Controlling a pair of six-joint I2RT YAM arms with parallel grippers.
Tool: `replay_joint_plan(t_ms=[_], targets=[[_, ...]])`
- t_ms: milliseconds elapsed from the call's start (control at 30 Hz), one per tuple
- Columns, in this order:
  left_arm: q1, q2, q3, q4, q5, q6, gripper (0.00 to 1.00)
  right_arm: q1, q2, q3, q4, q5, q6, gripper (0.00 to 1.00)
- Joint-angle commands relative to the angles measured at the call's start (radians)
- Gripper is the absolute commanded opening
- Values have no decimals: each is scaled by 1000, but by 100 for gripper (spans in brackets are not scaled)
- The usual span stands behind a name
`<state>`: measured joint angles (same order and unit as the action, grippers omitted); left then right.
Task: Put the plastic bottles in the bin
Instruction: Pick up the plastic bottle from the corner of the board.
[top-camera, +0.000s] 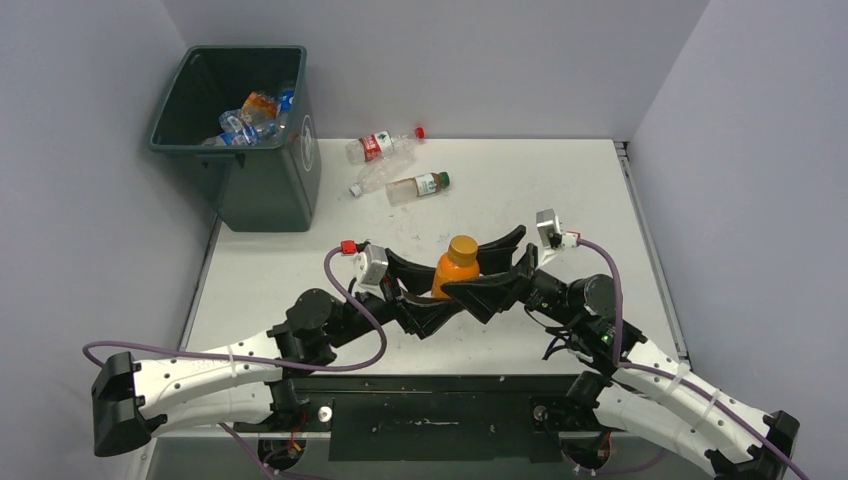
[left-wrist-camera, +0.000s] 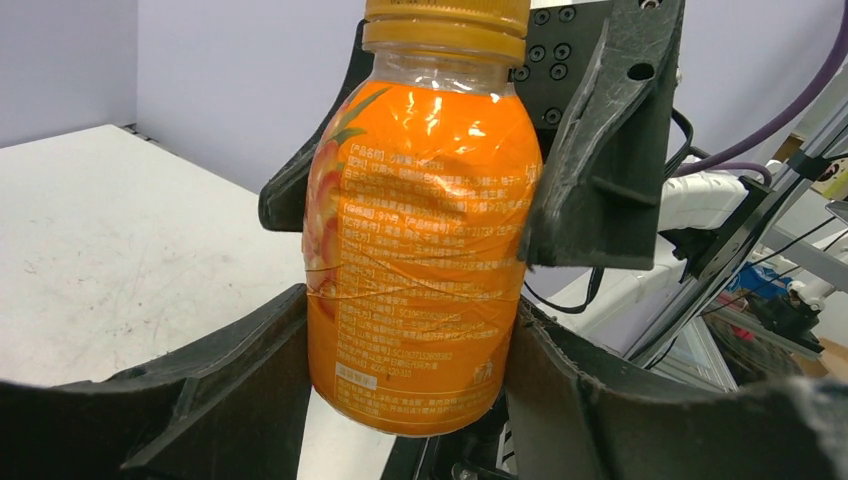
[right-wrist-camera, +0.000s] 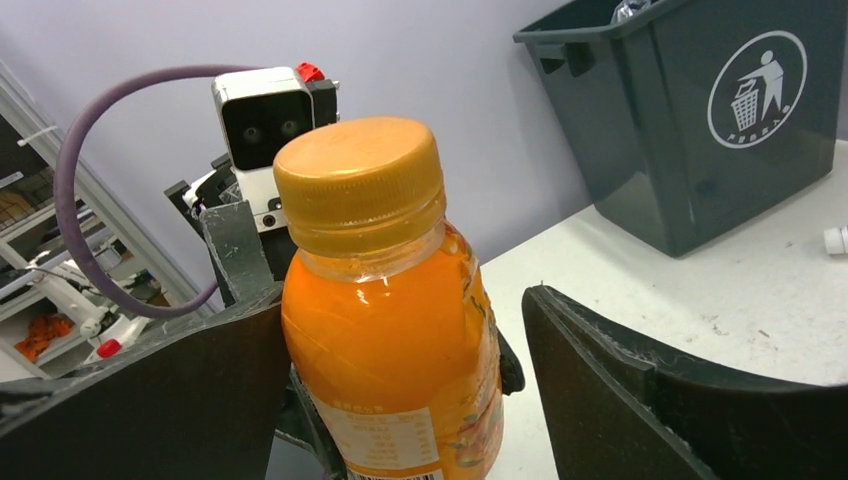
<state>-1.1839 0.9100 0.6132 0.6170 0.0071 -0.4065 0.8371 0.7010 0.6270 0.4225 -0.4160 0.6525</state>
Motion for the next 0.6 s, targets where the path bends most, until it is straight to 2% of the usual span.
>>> replay_joint_plan(t_ms=[0,100,167,200,233,333,400,500,567], targets=[[-5,-1,54,93,14,8,20,14,22,3,2,1,-22,72],[-5,5,55,96,22,11,22,20,23,-7,1,18,-27,49],[-6,1,51,97,36,19,52,20,10,-8,-8,26,-46,42],[-6,-8,44,95,39,20,72,20,-1,-3,-23,30,-63,41],[-6,-23,34,92,39,23,98,20,-14,9,-52,35,-85,39],[-5,-101,-10,91,6,41,96,20,-63,38,-172,53,-201,37],[-4,-161,-17,75,-65,57,96,20,-91,45,-272,71,-268,35],[0,-206,64,-31,-162,60,96,21,-112,49,-357,80,-323,33],[12,-183,166,-166,-180,41,96,21,-122,41,-374,82,-332,33]])
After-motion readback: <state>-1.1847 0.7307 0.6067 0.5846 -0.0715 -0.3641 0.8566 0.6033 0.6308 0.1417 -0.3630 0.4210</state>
